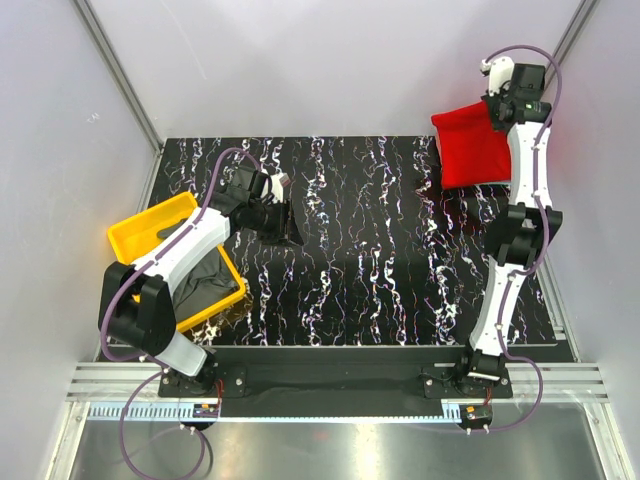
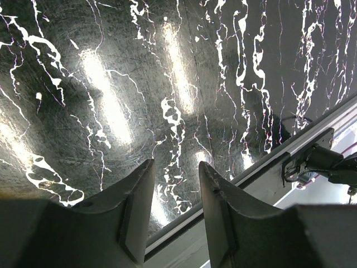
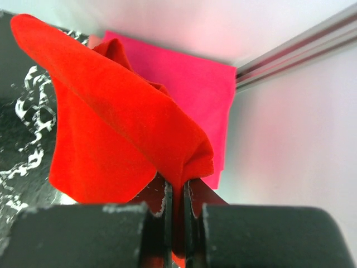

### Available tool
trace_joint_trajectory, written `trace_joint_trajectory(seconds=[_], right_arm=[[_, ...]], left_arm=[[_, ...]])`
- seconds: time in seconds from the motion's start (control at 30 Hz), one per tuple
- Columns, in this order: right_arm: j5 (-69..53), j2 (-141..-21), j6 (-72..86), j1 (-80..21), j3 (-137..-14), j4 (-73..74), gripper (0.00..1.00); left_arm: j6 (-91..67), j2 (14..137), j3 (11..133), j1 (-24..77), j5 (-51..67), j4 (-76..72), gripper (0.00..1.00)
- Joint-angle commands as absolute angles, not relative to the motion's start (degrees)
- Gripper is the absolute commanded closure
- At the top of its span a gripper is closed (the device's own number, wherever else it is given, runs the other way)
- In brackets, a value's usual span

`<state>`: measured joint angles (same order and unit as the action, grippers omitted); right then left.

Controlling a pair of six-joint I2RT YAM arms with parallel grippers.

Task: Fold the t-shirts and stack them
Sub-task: Neatly place the folded tshirt to the corner

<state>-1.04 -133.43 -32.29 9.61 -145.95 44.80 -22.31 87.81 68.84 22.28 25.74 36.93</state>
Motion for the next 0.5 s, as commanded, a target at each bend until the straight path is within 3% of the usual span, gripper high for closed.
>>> trace_joint_trajectory(seconds=[0.0, 0.27, 0.47], right_arm=[[-2.1, -133.8, -30.3, 11.7, -149.5, 36.8, 1.0], [-6.4, -140.9, -29.8, 14.3, -150.6, 28.9, 1.0], [-11.0, -147.9, -29.5, 15.5, -150.8, 15.0, 1.0]], left_arm=[[-21.9, 86.8, 69.3, 22.1, 27.1, 35.7, 0.58], [-21.6, 87.5, 69.5, 22.1, 25.6, 36.2, 0.58], [-21.4, 87.4, 69.3, 22.1, 23.7, 36.5, 0.58]])
